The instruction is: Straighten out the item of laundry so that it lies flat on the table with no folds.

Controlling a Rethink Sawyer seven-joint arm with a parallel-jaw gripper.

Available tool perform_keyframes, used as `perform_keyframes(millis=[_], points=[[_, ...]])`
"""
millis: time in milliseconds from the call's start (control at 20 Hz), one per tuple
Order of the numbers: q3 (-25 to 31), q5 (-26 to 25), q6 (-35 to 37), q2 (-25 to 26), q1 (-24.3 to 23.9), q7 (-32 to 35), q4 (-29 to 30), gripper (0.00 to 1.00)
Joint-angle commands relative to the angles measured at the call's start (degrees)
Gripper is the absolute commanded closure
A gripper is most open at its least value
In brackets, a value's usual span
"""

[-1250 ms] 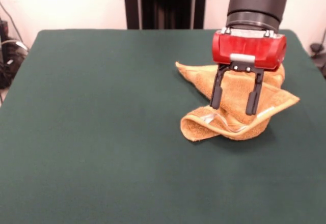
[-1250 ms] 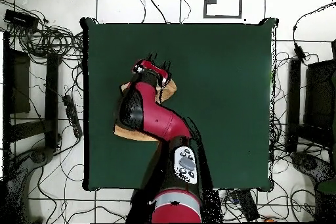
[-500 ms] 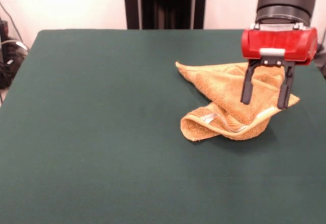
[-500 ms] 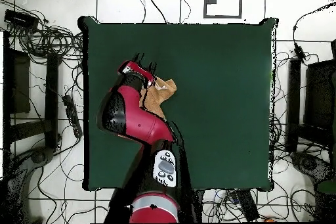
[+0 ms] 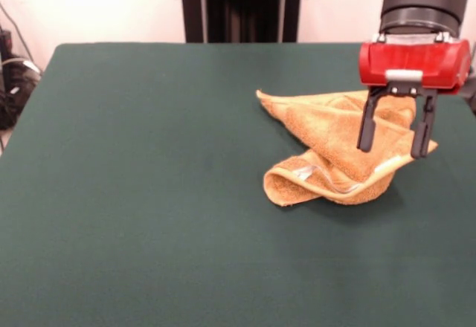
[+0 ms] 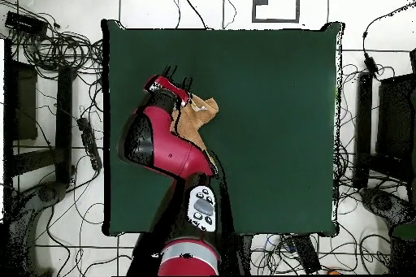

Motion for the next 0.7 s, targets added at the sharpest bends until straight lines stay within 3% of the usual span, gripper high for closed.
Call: perform_keyframes(millis=[50,700], points=[[5.7,3.0,-3.2,4.2,0.0,19.6,3.2,0.00],[5.2,4.1,-6.5,8.6,0.6,20.8,0.4,0.00]])
